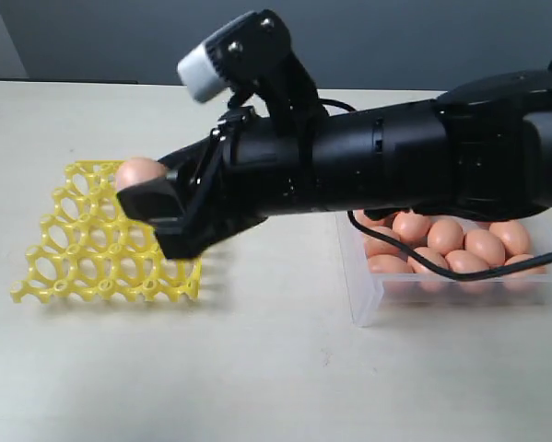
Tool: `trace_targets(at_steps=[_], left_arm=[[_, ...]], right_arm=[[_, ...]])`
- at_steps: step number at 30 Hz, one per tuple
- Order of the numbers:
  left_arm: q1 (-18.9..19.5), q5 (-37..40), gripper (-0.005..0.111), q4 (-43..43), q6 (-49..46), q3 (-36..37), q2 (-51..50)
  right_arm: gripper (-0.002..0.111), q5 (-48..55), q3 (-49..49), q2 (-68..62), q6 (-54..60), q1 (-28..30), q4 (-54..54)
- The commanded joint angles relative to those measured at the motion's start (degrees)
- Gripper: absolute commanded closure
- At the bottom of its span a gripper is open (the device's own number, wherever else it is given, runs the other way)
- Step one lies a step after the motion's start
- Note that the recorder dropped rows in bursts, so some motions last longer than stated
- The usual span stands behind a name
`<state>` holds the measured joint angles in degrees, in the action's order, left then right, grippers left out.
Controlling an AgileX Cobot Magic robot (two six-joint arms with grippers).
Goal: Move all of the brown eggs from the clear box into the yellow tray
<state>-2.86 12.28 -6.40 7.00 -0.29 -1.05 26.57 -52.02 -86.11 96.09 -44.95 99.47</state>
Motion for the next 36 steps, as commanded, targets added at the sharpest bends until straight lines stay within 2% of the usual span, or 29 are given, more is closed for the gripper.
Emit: trace_targets(at_steps=[1,4,7,10,12,16,27,36], left_arm=[[-0.1,-0.4,0.095,-0.1,0.1,0.3,-0.2],[-0.1,-0.4,0.095,-0.1,0.1,0.3,-0.2],[-0.1,-0.4,0.095,-0.1,0.1,0.3,-0.2],[-0.1,-0.4,0.095,-0.1,0.1,0.3,-0.2],[-0.1,-0.4,0.095,-0.1,0.1,0.3,-0.2],[-0.1,-0.4,0.095,-0.1,0.1,0.3,-0.2],[-0.1,-0.4,0.095,-0.1,0.1,0.3,-0.2],[-0.1,-0.4,0.095,-0.1,0.1,0.3,-0.2]], right_arm=[[0.109,-15.8,-0.3,-0.4,-19.5,0.9,0.5],[0.109,-11.7,-0.2,-1.1,-19.0,0.9,0.5],[0.109,-3.9,-0.3,-3.7,-7.9,0.9,0.5],[0.109,-1.5,-0.6,-8.1,-1.5,0.9,0.5],[0.109,1.5,-0.8,-10.9,6.9,0.9,0.5],[0.109,12.6,-1.1,-16.0,17.5,0.9,0.5],[0.109,6.1,-8.7,-25.3,17.9,0.9,0.5],[0.109,6.1,-13.0,-29.6,17.9,2.3,0.5]])
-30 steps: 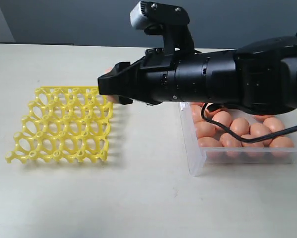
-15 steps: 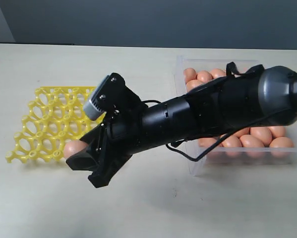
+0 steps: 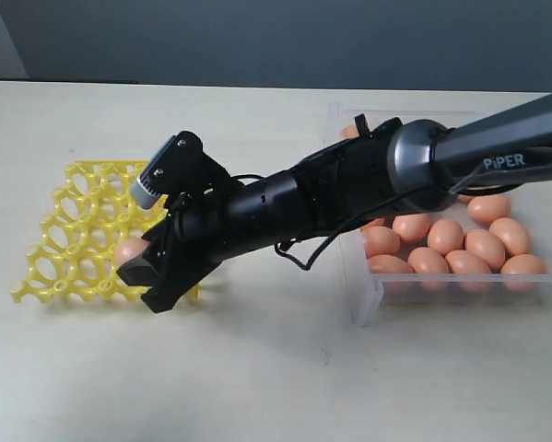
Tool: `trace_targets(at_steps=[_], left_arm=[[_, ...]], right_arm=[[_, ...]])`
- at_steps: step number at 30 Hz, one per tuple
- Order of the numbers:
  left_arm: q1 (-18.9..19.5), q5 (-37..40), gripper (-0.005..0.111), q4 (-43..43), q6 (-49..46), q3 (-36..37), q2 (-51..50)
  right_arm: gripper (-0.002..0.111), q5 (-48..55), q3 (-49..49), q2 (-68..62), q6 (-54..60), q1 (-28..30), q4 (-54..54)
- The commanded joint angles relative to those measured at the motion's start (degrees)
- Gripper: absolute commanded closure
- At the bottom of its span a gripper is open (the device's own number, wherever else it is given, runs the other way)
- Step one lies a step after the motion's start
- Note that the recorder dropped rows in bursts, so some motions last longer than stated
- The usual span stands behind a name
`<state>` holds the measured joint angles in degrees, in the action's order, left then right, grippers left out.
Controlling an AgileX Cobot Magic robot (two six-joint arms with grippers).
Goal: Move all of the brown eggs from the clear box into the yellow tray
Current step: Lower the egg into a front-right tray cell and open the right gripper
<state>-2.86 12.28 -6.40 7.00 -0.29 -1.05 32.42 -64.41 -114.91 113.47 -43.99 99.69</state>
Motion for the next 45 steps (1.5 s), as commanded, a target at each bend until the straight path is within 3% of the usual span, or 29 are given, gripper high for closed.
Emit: trace_targets(at_steps=[1,11,15,25,33,45], left_arm=[[-0.1,-0.4,0.095,-0.1,0.1,0.3,-0.2],[-0.1,-0.4,0.095,-0.1,0.1,0.3,-0.2],[-0.1,-0.4,0.095,-0.1,0.1,0.3,-0.2],[-0.1,-0.4,0.095,-0.1,0.1,0.3,-0.2],[-0.1,-0.4,0.095,-0.1,0.1,0.3,-0.2],[-0.1,-0.4,0.095,-0.1,0.1,0.3,-0.2]], right_arm=[[0.109,0.3,-0.6,-0.9,0.5,1.8,0.3],[0.109,9.5,-0.6,-1.6,-4.5,7.1,0.3],[0.109,15.0,-0.6,-1.7,-1.0,7.3,0.3],[0.109,12.1,-1.5,-4.6,1.5,7.3,0.3],[0.075,10.3,-3.9,-4.6,1.4,7.3,0.3],[0.074,6.5,-3.9,-4.6,-0.6,7.2,0.3]])
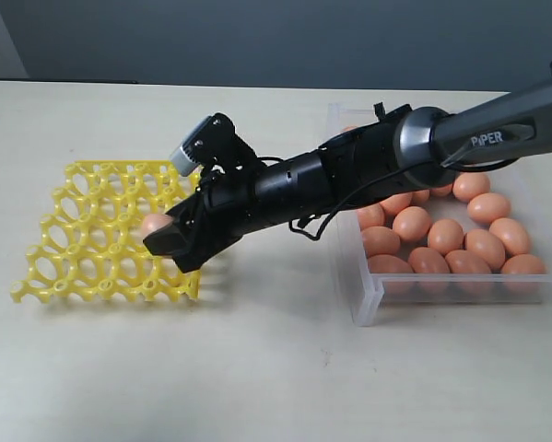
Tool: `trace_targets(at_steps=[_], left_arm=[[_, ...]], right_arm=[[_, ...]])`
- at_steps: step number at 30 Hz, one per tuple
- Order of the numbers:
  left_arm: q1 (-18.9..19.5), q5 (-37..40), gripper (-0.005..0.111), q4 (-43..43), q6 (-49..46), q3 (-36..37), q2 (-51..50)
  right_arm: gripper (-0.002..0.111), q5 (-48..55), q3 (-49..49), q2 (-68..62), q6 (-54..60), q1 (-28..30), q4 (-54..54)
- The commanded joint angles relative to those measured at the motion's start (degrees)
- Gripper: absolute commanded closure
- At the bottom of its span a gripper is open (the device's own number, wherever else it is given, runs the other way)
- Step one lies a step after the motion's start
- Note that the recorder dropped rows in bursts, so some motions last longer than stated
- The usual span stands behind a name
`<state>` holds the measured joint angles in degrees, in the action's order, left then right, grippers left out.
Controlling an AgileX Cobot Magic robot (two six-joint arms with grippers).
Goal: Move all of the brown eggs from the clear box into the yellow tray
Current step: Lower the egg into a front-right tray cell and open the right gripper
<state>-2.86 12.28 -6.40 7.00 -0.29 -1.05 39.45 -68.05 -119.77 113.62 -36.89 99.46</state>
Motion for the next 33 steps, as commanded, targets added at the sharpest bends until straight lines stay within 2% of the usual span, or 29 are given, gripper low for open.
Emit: trace_targets(at_steps=[1,9,19,25,33], left_arm=[[-0.1,-0.4,0.095,-0.1,0.1,0.3,-0.2],[-0.1,-0.4,0.095,-0.1,0.1,0.3,-0.2],[-0.1,-0.4,0.095,-0.1,0.1,0.3,-0.2],[-0.1,-0.4,0.095,-0.1,0.1,0.3,-0.2],[-0.1,-0.4,0.095,-0.1,0.1,0.3,-0.2]], right_arm=[[0.074,-0.6,-0.3,0.2,-0.8,0.0,0.5],[0.074,-2.3,-0.3,-0.8,-1.2,-3.1,0.5],[0.074,-5.9,-0.3,-1.8,-1.2,-3.1,0.5],[0.048,-7.4,-0.3,-1.8,-1.2,-3.1,0.5],[0.047,-7.0,-0.3,-1.7,-1.8,-3.1,0.5]])
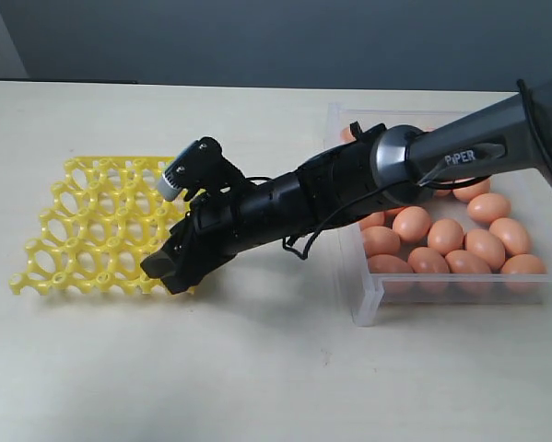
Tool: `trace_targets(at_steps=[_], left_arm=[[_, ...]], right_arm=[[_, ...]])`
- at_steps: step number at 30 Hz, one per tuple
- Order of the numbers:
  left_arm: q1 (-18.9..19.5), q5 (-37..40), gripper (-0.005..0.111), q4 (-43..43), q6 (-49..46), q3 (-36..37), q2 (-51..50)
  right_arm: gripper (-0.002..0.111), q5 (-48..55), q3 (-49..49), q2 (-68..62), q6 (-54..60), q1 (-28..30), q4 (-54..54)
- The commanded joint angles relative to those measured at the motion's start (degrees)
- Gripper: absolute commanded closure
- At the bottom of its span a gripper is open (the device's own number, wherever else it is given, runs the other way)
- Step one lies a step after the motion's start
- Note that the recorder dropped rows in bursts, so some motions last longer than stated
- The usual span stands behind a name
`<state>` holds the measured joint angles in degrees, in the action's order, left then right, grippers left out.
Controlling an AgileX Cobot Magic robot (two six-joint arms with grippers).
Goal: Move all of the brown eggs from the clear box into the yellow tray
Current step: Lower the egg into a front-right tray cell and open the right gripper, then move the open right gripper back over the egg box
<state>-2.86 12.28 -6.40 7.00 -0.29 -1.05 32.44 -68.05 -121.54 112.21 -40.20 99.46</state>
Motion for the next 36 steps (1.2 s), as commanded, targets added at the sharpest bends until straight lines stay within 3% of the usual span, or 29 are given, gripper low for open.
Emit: trace_targets(at_steps=[1,7,12,15,19,22,24,27,29,36], left_arm=[[-0.1,-0.4,0.095,-0.1,0.1,0.3,-0.2],[-0.1,-0.4,0.095,-0.1,0.1,0.3,-0.2],[-0.1,-0.4,0.095,-0.1,0.1,0.3,-0.2],[-0.1,-0.4,0.095,-0.1,0.1,0.3,-0.2],[-0.1,-0.4,0.095,-0.1,0.1,0.3,-0.2],[-0.1,-0.4,0.095,-0.1,0.1,0.3,-0.2],[-0.1,-0.4,0.095,-0.1,0.1,0.3,-0.2],[-0.1,-0.4,0.095,-0.1,0.1,0.3,-0.2],[-0.1,-0.4,0.095,-0.1,0.1,0.3,-0.2],[-0.1,-0.4,0.095,-0.1,0.1,0.3,-0.2]], right_arm=[[0.047,0.0,-0.3,0.4,-0.4,0.2,0.5],[0.047,-1.9,-0.3,5.0,-4.0,0.2,0.3],[0.047,-6.8,-0.3,12.4,-19.3,0.2,-14.5],[0.047,-10.6,-0.3,17.0,-40.7,0.2,-34.0],[0.055,-11.1,-0.3,21.3,-79.6,0.2,-74.4],[0.067,-5.6,-0.3,22.2,-109.7,0.2,-105.0],[0.069,0.6,-0.3,22.0,-126.3,0.2,-124.6],[0.069,9.3,-0.3,20.8,-143.9,0.2,-142.7],[0.069,11.5,-0.3,20.6,-147.4,0.2,-147.0],[0.069,10.7,-0.3,20.6,-151.9,4.5,-146.8]])
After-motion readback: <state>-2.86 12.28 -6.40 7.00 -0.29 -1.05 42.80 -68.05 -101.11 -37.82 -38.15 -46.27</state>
